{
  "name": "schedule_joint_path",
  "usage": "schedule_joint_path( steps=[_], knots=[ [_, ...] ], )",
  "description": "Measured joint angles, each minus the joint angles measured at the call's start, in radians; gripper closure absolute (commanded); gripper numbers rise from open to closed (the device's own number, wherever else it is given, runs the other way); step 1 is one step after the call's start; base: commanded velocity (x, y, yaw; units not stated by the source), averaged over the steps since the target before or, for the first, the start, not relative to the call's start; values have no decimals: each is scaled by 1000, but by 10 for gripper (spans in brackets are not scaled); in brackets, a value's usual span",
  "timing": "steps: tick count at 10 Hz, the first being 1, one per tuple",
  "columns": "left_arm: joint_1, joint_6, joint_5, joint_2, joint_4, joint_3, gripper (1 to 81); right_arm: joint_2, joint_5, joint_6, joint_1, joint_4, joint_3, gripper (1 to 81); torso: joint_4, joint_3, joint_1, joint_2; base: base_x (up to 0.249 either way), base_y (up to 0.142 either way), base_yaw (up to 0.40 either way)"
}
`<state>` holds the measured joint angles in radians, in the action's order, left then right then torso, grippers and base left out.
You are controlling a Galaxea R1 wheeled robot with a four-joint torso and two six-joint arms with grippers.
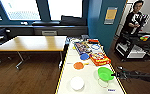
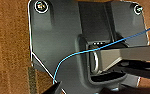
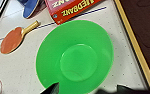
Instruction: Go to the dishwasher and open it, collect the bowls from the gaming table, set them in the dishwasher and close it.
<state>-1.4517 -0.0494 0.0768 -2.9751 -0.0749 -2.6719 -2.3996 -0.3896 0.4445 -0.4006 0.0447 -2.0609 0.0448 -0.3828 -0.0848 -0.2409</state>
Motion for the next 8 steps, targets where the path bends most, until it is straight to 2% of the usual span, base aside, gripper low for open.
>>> schedule_joint_path(
  steps=[1, 2, 8],
  knots=[
    [0, 0, 0, -1, 0, 0, 10, -19, 5, 66, 2, 0, -46, 10, 0, 0, 0, 0, 0, 0, 0],
    [0, 0, 0, 0, 0, 0, 10, -41, 7, 87, 5, 0, -90, 10, 0, 0, 0, 0, 0, 0, 0],
    [0, 0, 1, 0, 0, -4, 10, -226, 3, 117, 5, -4, -349, 10, 0, 0, 0, 0, 0, 0, 0]
  ],
)
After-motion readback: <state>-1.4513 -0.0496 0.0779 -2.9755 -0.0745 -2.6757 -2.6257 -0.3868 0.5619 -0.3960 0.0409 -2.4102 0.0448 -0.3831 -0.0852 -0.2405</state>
